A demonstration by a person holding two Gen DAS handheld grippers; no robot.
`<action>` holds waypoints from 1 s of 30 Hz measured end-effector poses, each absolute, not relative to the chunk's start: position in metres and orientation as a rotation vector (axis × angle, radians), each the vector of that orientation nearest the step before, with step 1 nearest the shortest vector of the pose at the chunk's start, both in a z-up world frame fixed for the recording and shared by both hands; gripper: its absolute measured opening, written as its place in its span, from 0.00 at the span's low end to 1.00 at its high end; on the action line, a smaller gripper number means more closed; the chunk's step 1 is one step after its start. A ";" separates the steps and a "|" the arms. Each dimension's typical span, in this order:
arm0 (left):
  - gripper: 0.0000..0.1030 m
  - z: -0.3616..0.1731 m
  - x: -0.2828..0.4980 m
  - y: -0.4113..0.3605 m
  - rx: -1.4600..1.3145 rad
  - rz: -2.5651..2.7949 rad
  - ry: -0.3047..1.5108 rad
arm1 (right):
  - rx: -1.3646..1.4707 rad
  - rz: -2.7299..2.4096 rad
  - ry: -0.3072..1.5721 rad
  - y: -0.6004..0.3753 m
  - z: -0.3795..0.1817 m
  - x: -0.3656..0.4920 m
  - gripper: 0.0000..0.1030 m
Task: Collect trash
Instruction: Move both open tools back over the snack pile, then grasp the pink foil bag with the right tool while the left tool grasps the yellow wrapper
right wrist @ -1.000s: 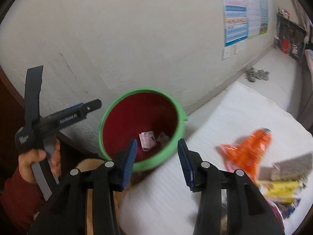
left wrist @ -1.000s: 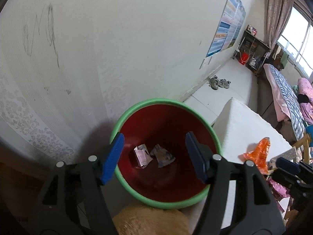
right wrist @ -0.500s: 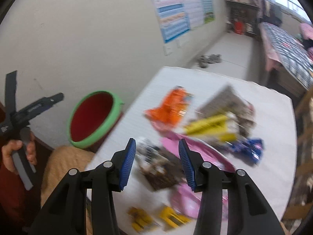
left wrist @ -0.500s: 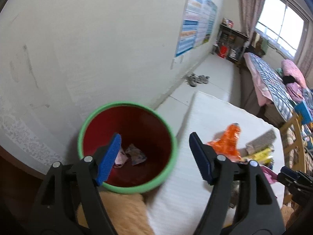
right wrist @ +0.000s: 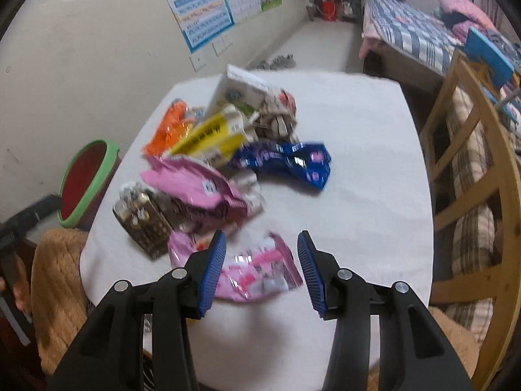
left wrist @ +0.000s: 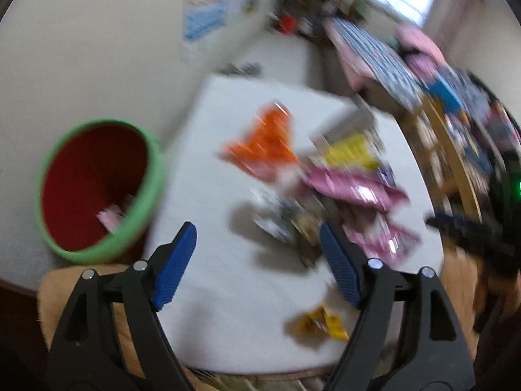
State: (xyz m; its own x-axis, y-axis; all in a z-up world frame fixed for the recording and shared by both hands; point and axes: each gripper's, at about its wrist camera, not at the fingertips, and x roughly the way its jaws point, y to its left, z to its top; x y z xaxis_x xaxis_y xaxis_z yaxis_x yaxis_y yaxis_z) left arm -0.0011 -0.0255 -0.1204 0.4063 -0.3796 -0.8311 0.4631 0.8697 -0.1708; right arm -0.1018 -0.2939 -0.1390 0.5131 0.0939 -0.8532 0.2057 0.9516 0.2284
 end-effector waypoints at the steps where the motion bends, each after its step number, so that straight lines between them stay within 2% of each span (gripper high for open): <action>1: 0.74 -0.128 -0.008 -0.034 0.100 -0.576 1.064 | 0.316 -0.053 1.049 -0.292 -0.142 -0.104 0.48; 2: 0.74 -0.134 -0.012 -0.039 0.104 -0.605 1.098 | 0.308 -0.041 1.061 -0.291 -0.145 -0.104 0.54; 3: 0.74 -0.142 -0.018 -0.045 0.114 -0.635 1.144 | 0.293 -0.028 1.073 -0.287 -0.148 -0.103 0.54; 11: 0.75 -0.198 -0.060 -0.069 0.223 -0.700 1.393 | 0.125 0.076 1.172 -0.257 -0.168 -0.102 0.55; 12: 0.73 -0.203 -0.063 -0.072 0.234 -0.707 1.412 | 0.124 0.079 1.171 -0.256 -0.168 -0.102 0.55; 13: 0.58 -0.207 -0.065 -0.074 0.237 -0.713 1.426 | 0.133 0.085 1.164 -0.255 -0.167 -0.102 0.55; 14: 0.51 -0.210 -0.065 -0.075 0.240 -0.714 1.439 | 0.137 0.088 1.160 -0.255 -0.166 -0.102 0.55; 17: 0.39 -0.216 -0.062 -0.072 0.214 -0.712 1.457 | 0.142 0.091 1.148 -0.255 -0.163 -0.101 0.55; 18: 0.12 -0.217 -0.061 -0.070 0.201 -0.711 1.464 | 0.141 0.091 1.149 -0.256 -0.163 -0.101 0.55; 21: 0.02 -0.215 -0.056 -0.062 0.168 -0.690 1.455 | 0.117 0.092 1.169 -0.257 -0.164 -0.096 0.55; 24: 0.02 -0.208 -0.049 -0.053 0.162 -0.658 1.416 | 0.081 0.108 1.200 -0.258 -0.168 -0.092 0.58; 29: 0.03 -0.204 -0.028 -0.038 0.142 -0.585 1.395 | -0.021 0.157 1.245 -0.250 -0.178 -0.087 0.59; 30: 0.07 -0.204 -0.025 -0.035 0.144 -0.570 1.391 | -0.038 0.167 1.253 -0.247 -0.181 -0.086 0.59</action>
State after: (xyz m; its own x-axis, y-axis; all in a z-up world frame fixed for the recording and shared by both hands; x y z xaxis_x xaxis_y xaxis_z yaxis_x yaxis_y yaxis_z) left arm -0.0246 -0.0349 -0.2043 0.0686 -0.2941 -0.9533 0.4597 0.8574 -0.2314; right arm -0.0861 -0.2474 -0.1808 0.3022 0.1053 -0.9474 -0.1463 0.9872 0.0630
